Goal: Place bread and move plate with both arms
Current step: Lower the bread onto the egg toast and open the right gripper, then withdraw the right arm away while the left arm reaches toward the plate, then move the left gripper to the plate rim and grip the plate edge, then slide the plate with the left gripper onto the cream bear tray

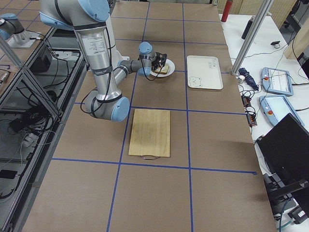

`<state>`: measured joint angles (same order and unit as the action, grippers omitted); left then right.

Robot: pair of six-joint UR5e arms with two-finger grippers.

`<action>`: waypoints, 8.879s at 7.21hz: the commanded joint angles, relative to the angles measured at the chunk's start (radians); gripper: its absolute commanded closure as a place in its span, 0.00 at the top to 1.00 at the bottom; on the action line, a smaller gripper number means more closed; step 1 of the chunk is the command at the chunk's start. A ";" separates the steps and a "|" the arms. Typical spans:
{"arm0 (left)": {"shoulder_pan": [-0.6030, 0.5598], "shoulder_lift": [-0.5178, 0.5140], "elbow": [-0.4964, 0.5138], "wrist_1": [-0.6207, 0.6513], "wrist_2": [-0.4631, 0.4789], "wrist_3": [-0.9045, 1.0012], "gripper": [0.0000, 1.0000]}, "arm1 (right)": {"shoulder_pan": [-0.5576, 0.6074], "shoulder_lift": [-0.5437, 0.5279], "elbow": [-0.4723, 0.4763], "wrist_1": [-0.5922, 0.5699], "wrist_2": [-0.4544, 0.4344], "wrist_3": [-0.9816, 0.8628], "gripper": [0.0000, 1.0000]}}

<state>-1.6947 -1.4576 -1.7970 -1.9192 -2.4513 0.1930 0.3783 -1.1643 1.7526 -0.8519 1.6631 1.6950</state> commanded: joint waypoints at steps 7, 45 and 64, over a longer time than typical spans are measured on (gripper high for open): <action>0.000 0.005 0.001 0.000 0.000 -0.007 0.99 | 0.050 0.038 -0.061 -0.019 -0.009 -0.107 1.00; 1.294 -0.515 0.320 -0.916 0.652 -1.716 0.15 | 1.179 -0.586 0.016 -0.682 0.590 -1.795 1.00; 1.207 -0.688 0.361 -0.815 1.150 -2.477 0.00 | 1.177 -0.546 -0.028 -0.671 0.587 -1.782 1.00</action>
<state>-0.4813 -2.0844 -1.4955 -2.8102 -1.3890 -2.2397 1.5555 -1.7119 1.7248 -1.5237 2.2509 -0.0917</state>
